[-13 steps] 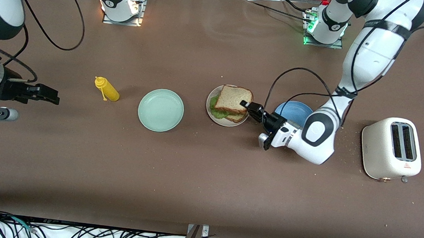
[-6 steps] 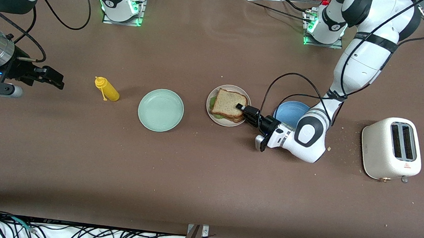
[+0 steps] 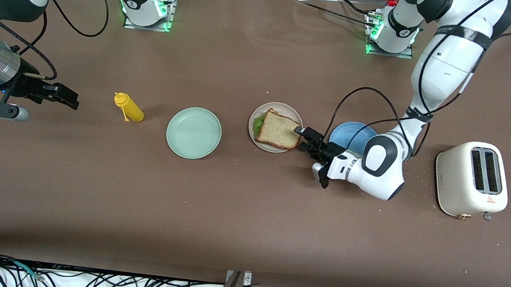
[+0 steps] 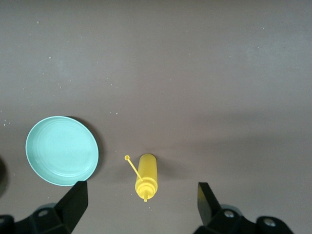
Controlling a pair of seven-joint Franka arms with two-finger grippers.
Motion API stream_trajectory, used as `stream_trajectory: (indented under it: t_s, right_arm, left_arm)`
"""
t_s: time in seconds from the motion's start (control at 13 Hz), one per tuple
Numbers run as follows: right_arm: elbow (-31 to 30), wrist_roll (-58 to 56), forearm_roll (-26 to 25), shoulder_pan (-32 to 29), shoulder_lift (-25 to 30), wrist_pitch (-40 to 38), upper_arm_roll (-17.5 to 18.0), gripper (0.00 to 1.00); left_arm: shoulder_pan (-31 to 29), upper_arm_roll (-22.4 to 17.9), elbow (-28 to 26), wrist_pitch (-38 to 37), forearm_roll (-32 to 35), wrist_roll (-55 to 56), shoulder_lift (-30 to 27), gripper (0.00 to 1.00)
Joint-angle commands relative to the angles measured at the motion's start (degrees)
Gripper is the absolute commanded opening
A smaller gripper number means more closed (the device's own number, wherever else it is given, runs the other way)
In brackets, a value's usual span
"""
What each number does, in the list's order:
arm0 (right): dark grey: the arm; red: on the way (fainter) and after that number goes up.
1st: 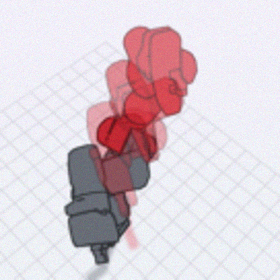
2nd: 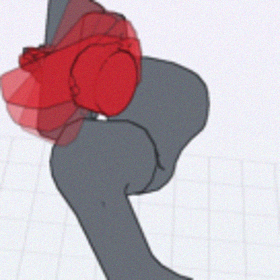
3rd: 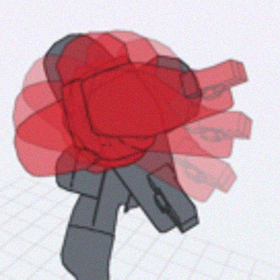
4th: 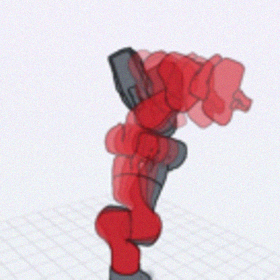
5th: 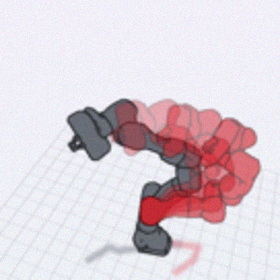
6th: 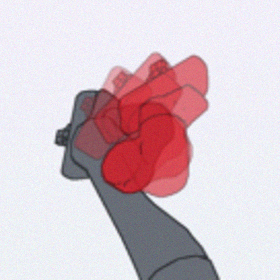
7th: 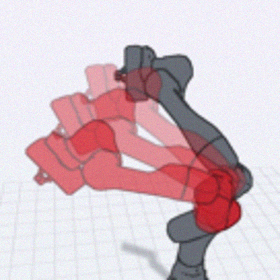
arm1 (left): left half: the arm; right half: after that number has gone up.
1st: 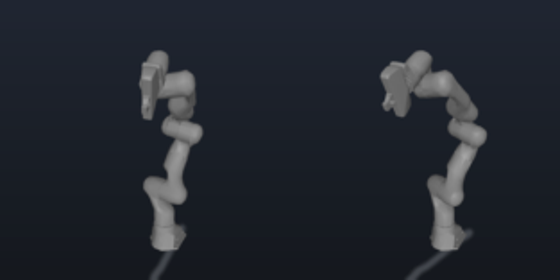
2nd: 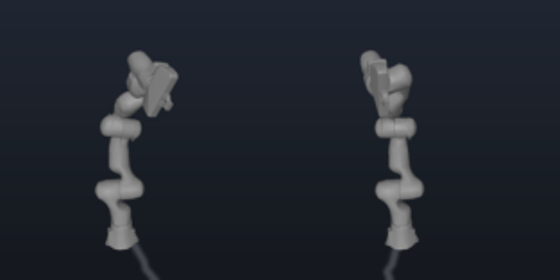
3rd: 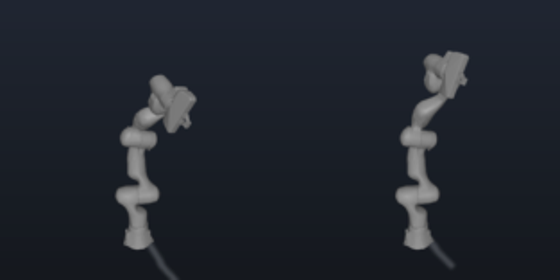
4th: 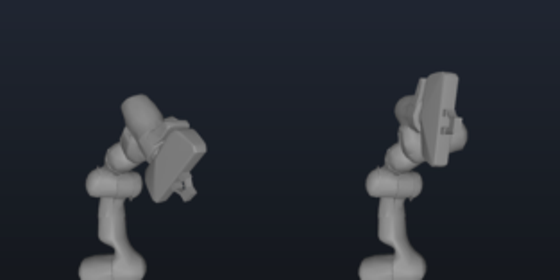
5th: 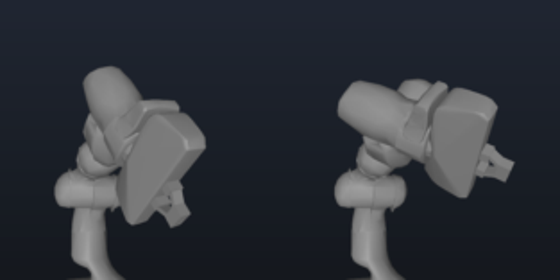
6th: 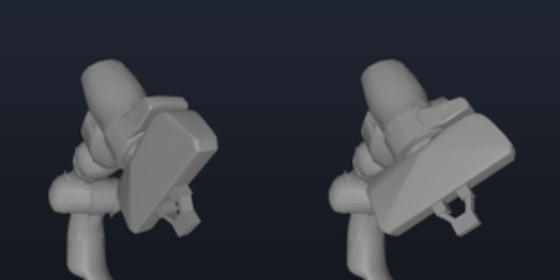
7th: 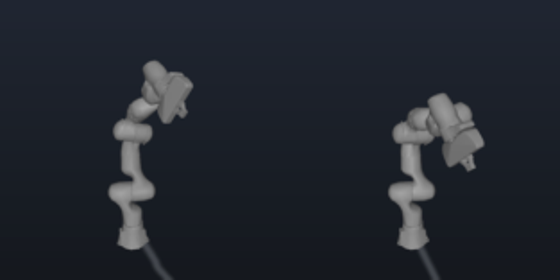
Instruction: Make sandwich in beige plate with both arms
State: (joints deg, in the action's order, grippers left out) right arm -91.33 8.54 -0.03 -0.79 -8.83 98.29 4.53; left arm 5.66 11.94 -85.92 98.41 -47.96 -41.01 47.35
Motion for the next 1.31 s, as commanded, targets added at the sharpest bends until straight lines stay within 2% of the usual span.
stream_trajectory:
  t_s: [0.0, 0.23, 0.38, 0.54, 0.77, 1.0, 1.23]
  right_arm:
    - [0.1, 0.68, -0.76, -0.88, -0.22, 0.41, -0.84, 1.0]
    - [0.1, 0.95, -1.19, -0.88, -0.31, 0.58, -0.93, 1.0]
    - [1.4, 0.6, -2.6, -0.88, -0.4, -0.11, -0.93, 1.0]
    - [3.25, 0.6, -2.78, -0.97, 0.56, -0.55, -1.63, 1.0]
    - [4.58, 0.07, -1.99, -0.88, 0.48, -0.64, -2.43, 1.0]
    - [4.67, 0.6, -1.9, -0.35, 0.39, -2.92, -2.07, 1.0]
    - [4.67, -0.1, -1.9, -0.35, 0.3, -3.28, -1.98, 1.0]
  left_arm:
    - [0.23, -0.25, -0.83, 0.03, 7.59, 9.51, -6.9, 1.0]
    - [-0.38, -0.43, -0.83, -1.19, 17.52, 14.02, -12.62, 1.0]
    - [-0.47, -0.52, -0.65, -2.6, 29.18, 19.71, -17.8, 1.0]
    - [-1.17, -0.69, -0.74, -6.37, 35.02, 27.78, -22.2, 1.0]
    - [-1.09, -1.04, -1.44, -6.56, 46.43, 31.86, -30.71, 1.0]
    - [-1.44, -3.23, -6.17, -5.86, 51.19, 32.66, -40.11, 1.0]
    - [-5.73, -3.07, -10.4, -5.86, 50.95, 32.92, -50.14, 1.0]
